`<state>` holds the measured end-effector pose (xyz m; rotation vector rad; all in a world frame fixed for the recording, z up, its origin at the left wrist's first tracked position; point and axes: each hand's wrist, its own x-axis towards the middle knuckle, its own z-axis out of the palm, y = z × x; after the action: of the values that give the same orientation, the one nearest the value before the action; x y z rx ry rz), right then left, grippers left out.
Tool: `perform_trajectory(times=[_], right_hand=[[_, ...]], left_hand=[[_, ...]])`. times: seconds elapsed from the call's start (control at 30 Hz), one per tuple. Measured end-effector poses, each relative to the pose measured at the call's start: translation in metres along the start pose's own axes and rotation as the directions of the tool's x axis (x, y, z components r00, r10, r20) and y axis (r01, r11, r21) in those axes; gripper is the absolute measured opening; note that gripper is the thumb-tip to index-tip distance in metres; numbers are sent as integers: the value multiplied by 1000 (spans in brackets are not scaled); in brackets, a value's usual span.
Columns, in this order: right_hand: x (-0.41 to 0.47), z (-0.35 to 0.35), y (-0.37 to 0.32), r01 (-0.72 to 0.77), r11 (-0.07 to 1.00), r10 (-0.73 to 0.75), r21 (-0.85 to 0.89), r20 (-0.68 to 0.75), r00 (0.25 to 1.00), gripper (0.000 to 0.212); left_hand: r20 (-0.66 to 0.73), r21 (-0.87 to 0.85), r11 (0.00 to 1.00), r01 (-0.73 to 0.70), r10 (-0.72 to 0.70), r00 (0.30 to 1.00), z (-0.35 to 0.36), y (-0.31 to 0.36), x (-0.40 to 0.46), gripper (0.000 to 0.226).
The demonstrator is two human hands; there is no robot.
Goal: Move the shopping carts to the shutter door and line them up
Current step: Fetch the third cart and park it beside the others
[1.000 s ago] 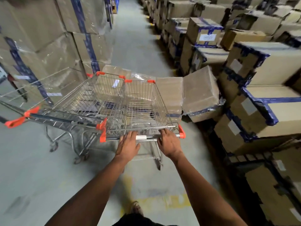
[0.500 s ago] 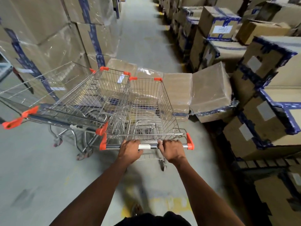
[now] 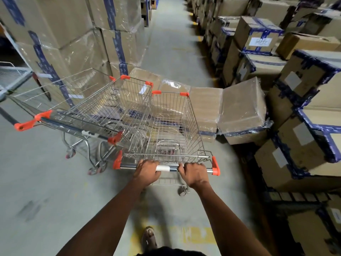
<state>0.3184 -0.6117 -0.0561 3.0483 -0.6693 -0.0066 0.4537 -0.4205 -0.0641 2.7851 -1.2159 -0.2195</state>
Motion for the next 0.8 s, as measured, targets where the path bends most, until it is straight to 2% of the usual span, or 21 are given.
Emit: perform_trajectory(times=[0.13, 0.23, 0.33, 0.4, 0.47, 0.57, 0.67, 0.8], right_hand=[[-30, 3, 17, -5, 1000, 5, -12, -7, 1000, 68], [-59, 3, 31, 28, 999, -28, -23, -9, 1000, 66], [-89, 6, 43, 118, 991, -119, -62, -18, 993, 71], [-112, 9, 50, 194, 978, -196, -83, -23, 980, 73], [-137, 9, 55, 203, 978, -205, -42, -41, 978, 68], [-172, 11, 62, 212, 977, -211, 13, -50, 976, 62], [-206, 12, 70, 213, 975, -204, 70, -119, 972, 59], [-247, 7, 79, 283, 957, -267, 63, -187, 945, 55]], left_hand=[[22, -24, 1000, 16, -16, 1000, 7, 26, -21, 51], [69, 17, 999, 40, -42, 997, 11, 49, -43, 44], [92, 57, 997, 51, -56, 994, 12, 72, -73, 31], [68, 84, 994, 68, -74, 995, 18, 86, -95, 40], [60, 104, 988, 114, -121, 991, 24, 100, -117, 46], [119, 147, 977, 155, -173, 978, 26, 122, -148, 36], [175, 110, 979, 171, -189, 966, 27, 140, -181, 33], [193, 31, 978, 204, -206, 959, 30, 162, -227, 36]])
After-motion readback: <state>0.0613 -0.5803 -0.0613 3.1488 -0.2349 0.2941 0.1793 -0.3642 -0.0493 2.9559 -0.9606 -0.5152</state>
